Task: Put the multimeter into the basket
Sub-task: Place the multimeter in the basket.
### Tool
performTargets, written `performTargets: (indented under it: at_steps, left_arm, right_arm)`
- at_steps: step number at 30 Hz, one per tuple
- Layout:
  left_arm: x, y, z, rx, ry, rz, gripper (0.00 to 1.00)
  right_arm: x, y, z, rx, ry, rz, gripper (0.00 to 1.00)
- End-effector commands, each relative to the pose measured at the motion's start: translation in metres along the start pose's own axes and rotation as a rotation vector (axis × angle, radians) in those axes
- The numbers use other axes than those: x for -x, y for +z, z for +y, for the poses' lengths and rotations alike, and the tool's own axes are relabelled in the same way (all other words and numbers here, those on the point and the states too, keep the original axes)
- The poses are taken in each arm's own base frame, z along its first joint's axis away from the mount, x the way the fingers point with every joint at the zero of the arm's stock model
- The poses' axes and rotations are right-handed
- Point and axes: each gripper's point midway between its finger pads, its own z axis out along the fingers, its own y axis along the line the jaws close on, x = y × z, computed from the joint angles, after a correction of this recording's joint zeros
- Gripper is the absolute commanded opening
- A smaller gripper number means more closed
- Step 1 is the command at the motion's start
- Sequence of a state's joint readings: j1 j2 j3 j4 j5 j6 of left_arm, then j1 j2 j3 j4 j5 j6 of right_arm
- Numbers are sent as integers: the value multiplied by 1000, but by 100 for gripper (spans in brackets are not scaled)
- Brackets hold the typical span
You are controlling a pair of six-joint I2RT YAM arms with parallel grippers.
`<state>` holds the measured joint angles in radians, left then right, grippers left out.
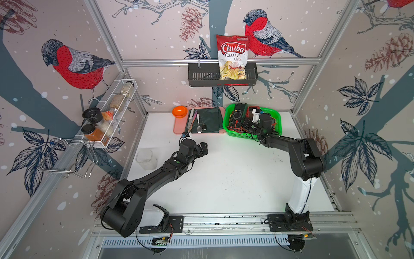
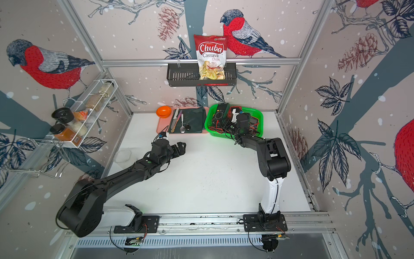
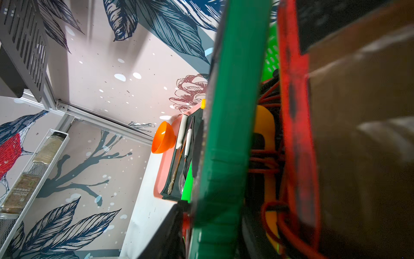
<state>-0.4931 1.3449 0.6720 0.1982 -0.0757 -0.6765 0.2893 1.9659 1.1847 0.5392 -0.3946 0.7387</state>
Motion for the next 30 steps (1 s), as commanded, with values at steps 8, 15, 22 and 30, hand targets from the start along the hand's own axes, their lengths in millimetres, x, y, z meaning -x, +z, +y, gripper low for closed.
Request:
performTargets:
  at_steps: [8,15,22,30]
  left_arm:
    - [11,3,-12,-45,-10,-29,98]
    - [9,6,-12,-44,-11,-20,98]
    - [8,8,-13,-51,-17,-17,98]
    - [12,7,-13,-40,-12,-27,98]
  right_arm:
    - [15,-9,-8,-207,-106,-38,59]
    - [31,-17,23,-201,-196,-66,61]
    - [31,-33,42,-212,-264,-30,46]
    - [-44,-42,47,-349,-414,162,22]
